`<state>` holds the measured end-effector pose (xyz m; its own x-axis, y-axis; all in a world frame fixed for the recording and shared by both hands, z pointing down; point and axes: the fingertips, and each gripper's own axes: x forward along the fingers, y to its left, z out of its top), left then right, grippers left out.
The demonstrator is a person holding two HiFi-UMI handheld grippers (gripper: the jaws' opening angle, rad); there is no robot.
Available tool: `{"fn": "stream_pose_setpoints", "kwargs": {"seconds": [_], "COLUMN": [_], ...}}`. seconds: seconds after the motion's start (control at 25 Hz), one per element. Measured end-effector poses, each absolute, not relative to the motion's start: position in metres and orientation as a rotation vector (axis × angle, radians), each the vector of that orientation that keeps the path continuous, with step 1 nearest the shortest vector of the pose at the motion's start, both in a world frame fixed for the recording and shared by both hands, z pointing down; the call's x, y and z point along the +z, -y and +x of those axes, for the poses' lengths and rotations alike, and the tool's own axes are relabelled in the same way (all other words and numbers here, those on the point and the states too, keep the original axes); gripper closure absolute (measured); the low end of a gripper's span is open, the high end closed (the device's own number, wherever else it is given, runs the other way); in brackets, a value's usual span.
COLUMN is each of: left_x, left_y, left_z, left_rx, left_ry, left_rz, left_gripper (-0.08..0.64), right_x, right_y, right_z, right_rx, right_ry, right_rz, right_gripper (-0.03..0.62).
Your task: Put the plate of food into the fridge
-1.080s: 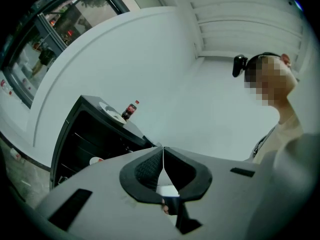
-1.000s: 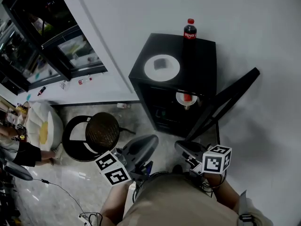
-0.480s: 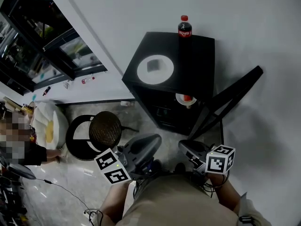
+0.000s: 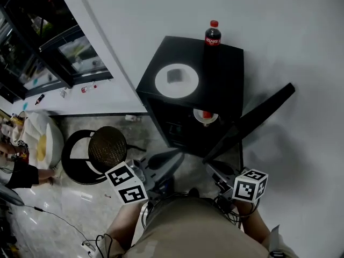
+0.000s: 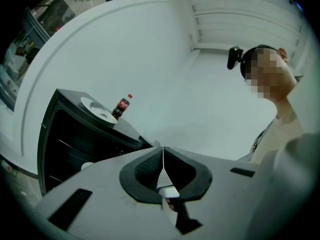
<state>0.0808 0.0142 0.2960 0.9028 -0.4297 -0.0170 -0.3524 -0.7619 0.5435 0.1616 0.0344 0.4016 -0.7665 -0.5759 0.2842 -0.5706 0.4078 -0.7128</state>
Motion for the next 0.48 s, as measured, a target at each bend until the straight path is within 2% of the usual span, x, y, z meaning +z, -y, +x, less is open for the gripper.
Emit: {"fn": "stream_pose_setpoints", "kwargs": {"seconds": [0.48], "left_x": [0.289], "left_y": [0.020], "left_z": [0.035], "left_rx": [-0.194], "left_ry": [0.479], "left_rz": [2.593], "left_gripper": [0.548], "right_x": [0.397], "right_y": [0.002], "right_z": [0.110], "right_rx": [-1.328], "right_ry": [-2.660], "right_rz": [-1.153], "right_gripper": [0.571]}}
